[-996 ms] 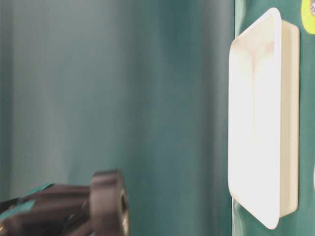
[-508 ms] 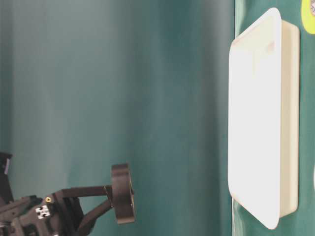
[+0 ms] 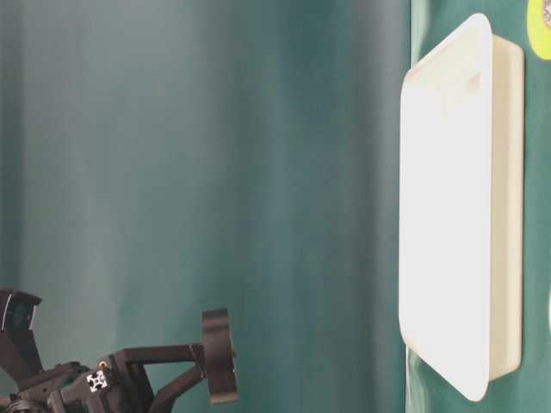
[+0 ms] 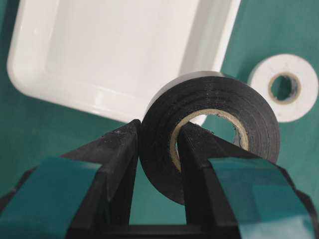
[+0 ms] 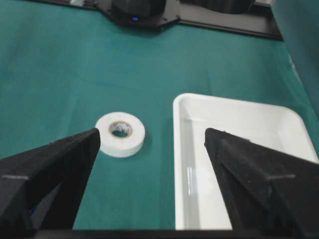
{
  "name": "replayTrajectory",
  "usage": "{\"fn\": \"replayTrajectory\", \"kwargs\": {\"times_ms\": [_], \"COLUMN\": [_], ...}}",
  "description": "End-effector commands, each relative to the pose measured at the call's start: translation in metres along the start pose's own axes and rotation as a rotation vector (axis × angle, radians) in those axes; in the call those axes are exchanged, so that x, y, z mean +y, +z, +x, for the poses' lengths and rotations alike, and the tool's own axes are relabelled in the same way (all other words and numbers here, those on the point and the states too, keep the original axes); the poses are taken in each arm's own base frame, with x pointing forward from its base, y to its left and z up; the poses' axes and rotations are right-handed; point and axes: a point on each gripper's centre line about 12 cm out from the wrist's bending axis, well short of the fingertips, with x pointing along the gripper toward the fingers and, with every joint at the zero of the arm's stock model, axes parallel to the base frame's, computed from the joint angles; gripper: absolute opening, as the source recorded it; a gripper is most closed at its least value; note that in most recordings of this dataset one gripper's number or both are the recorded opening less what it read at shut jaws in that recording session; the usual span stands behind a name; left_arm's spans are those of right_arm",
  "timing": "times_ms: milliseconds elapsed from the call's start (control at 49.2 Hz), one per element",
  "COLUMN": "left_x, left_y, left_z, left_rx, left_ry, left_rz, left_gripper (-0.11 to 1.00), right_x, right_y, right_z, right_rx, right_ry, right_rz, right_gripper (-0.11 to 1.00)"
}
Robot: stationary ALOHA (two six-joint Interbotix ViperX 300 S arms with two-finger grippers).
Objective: Pick up the tape from a random location and place it into the white case.
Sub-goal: 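Lift the black tape with the left gripper toward the white tray, then lower the black tape into the tray and open the left gripper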
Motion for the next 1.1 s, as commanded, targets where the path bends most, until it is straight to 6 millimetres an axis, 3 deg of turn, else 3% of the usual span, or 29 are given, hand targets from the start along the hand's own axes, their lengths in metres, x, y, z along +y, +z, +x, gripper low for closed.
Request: {"fn": "replayTrajectory", "kwargs": {"times_ms": [0,224,732,935,1077], "left_x": [0.001,-0.002,-0.012,-0.012,-0.012], "left_y": [0.007,0.024,0.101,0.11,0.109], "left_z": [-0.008,0.004,0.048,0.066,0.067], "left_rx": [-0.05,-0.077,-0.137,-0.113,-0.105], "left_ry": [0.006,0.002,-0.006,-0.008,-0.008], "left_rz": [-0.001,0.021,0.145,0.147,0.146], "left_gripper": [0.19,0.19,0.19,0.19,0.19], "right_x": [0.0,0.0,0.0,0.0,0.0], "right_y": [0.011,0.011,0.012,0.012,0.011], "right_z": [0.001,0.0,0.001,0.001,0.0], "right_rx": [-0.026,-0.028,-0.029,-0.028,-0.028], "right_ry": [-0.002,-0.002,-0.002,-0.002,-0.002], "right_rz": [-0.003,-0.006,-0.009,-0.009,-0.009], "right_gripper": [0.92,0.92,0.92,0.92,0.92]}}
